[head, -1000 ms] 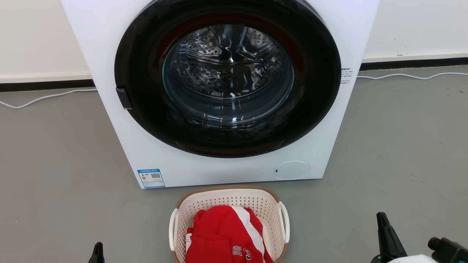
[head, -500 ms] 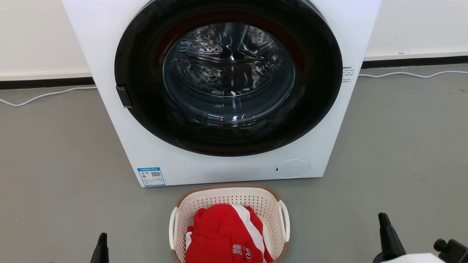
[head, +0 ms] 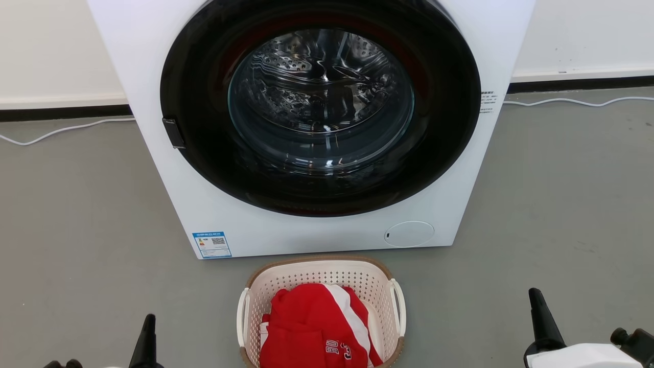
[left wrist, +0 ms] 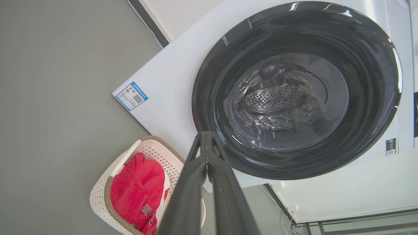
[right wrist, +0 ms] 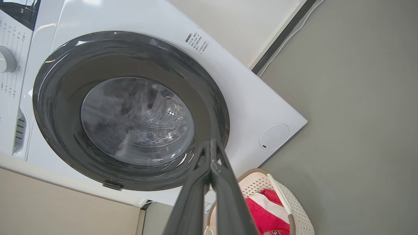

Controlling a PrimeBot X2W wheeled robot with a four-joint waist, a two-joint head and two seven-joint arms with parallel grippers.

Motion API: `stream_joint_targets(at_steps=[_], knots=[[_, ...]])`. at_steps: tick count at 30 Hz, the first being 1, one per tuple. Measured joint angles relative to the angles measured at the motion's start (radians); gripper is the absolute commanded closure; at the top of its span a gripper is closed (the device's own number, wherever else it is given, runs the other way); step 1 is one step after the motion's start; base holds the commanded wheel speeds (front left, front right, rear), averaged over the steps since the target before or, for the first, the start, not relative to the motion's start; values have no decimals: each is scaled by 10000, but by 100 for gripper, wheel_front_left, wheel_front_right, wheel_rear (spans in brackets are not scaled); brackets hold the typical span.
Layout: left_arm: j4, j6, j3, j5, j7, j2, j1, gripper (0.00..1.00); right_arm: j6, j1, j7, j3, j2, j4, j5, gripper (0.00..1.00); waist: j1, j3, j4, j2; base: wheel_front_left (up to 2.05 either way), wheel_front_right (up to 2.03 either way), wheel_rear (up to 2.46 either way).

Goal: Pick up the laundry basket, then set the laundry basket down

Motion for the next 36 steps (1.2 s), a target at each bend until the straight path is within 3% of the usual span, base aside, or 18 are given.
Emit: stream_joint_targets(at_steps=[36], knots=[[27,-207,-215,-3593,1016,-119,-782,100,0,-809,966,-259,-8,211,4472,100,0,170,39,0,0,0,0]])
